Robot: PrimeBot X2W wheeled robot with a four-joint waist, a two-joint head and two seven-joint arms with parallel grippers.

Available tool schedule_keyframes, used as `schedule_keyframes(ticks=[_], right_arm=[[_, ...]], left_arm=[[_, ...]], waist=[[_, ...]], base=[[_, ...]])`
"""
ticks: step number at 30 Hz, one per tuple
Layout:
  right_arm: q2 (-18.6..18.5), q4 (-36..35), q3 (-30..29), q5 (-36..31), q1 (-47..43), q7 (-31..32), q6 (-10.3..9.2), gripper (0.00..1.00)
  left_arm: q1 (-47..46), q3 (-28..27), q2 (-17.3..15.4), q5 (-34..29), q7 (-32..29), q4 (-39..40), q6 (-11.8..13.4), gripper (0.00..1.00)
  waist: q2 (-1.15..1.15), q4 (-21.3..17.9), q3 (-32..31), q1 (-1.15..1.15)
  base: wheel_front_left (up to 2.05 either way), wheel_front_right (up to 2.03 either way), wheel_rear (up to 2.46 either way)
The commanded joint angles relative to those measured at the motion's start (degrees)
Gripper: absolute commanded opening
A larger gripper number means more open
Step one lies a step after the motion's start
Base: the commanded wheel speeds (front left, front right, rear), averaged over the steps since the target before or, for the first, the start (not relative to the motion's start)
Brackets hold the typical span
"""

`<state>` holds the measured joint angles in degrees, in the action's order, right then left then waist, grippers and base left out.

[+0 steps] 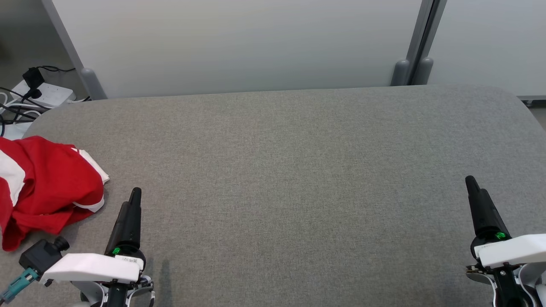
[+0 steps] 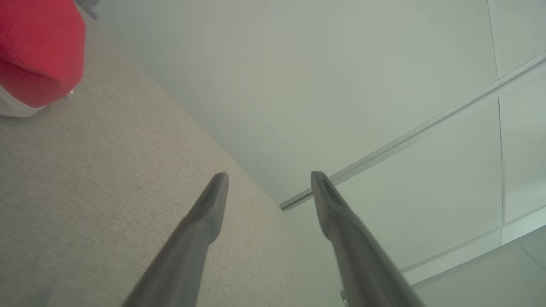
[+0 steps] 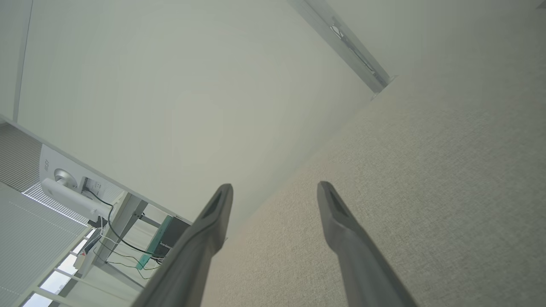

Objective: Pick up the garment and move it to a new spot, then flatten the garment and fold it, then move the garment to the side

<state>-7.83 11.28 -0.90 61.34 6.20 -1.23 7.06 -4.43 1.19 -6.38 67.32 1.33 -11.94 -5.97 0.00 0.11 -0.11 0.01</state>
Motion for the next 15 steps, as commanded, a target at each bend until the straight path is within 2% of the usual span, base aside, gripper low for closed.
schedule_keyframes(ticks=[1, 15], right_arm=[[-1.49, -2.28, 0.76, -2.73, 2.97, -0.95, 0.26, 1.0], [-1.64, -1.1, 1.51, -13.46, 2.84, -2.58, 0.29, 1.0]], left_arm=[[-3.59, -0.39, -1.34, -2.28, 0.85, 1.98, 0.42, 1.0], [-3.79, 1.37, -3.65, -13.55, 3.04, 1.91, 2.19, 1.0]], waist=[[0.0, 0.04, -0.01, -0.01], [0.0, 0.23, -0.21, -0.01]], base=[[0.0, 0.0, 0.0], [0.0, 0.0, 0.0]])
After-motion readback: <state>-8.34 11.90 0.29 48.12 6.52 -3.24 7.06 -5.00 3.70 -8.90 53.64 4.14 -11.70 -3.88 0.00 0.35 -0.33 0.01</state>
